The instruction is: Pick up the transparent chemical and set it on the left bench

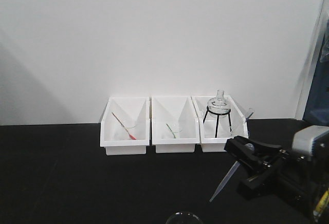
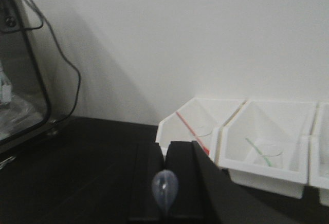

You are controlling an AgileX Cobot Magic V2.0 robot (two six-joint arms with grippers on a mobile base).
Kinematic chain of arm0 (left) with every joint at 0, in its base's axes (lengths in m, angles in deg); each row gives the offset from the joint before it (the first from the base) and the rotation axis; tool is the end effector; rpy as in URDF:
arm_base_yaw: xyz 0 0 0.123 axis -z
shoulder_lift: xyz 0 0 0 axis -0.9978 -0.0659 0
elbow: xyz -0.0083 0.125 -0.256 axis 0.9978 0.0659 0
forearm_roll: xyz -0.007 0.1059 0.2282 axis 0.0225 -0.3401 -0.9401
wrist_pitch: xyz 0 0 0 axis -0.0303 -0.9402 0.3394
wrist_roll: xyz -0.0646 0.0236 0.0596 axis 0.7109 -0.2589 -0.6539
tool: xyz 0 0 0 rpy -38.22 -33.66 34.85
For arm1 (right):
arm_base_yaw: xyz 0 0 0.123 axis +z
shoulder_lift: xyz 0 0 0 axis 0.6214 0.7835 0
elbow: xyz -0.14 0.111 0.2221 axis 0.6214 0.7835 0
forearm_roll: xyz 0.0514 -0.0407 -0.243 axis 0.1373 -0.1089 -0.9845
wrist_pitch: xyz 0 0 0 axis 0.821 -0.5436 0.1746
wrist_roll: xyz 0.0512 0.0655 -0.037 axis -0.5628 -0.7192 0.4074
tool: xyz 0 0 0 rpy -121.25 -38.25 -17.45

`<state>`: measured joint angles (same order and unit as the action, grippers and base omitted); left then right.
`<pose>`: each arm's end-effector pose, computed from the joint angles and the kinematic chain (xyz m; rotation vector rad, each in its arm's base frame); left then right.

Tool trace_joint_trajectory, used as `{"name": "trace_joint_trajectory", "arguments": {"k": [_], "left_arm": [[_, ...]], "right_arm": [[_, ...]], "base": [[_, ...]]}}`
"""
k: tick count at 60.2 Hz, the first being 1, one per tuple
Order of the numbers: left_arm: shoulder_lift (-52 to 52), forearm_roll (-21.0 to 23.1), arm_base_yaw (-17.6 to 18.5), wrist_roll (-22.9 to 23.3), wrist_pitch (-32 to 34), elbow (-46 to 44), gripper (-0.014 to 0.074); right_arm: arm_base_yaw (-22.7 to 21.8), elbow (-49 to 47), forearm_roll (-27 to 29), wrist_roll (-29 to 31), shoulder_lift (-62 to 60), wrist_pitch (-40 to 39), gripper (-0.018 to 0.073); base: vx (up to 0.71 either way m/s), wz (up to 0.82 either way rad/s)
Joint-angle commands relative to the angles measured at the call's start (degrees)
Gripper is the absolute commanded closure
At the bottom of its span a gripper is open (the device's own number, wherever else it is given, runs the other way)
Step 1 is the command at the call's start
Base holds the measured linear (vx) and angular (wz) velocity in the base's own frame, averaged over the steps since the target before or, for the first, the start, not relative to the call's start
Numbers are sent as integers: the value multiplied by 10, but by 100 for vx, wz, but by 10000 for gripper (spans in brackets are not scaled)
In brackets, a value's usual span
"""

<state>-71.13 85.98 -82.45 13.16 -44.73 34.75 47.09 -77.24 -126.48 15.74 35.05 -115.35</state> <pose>0.0565 -0.0038 0.2036 0.0740 1.5104 -0.0277 0.2620 0.0857 0.2755 -0.3716 1.5202 0.6878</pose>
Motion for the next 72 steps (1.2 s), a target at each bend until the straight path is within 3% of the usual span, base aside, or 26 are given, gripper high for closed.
{"name": "trace_joint_trajectory", "arguments": {"k": [1, 20, 37, 44, 60, 66, 72], "left_arm": [[11, 0, 1, 4, 45, 9, 600], [11, 0, 1, 4, 45, 9, 600], [11, 0, 1, 4, 45, 9, 600], [11, 0, 1, 4, 45, 9, 600], [11, 0, 1, 4, 45, 9, 600], [11, 0, 1, 4, 45, 9, 600], [11, 0, 1, 4, 45, 9, 600]], "right_arm": [[-2, -38, -24, -25, 23, -52, 562], [-2, -43, -97, -42, 105, -119, 562], [-2, -43, -96, -29, 169, -131, 530], [-2, -43, -97, -10, 196, -163, 435], [-2, -43, -95, -3, 211, -194, 77], [-2, -43, -95, 2, 211, -194, 15], [-2, -43, -95, 2, 211, -195, 8]], "base": [[0, 0], [0, 0], [0, 0], [0, 0], [0, 0], [0, 0], [0, 0]]}}
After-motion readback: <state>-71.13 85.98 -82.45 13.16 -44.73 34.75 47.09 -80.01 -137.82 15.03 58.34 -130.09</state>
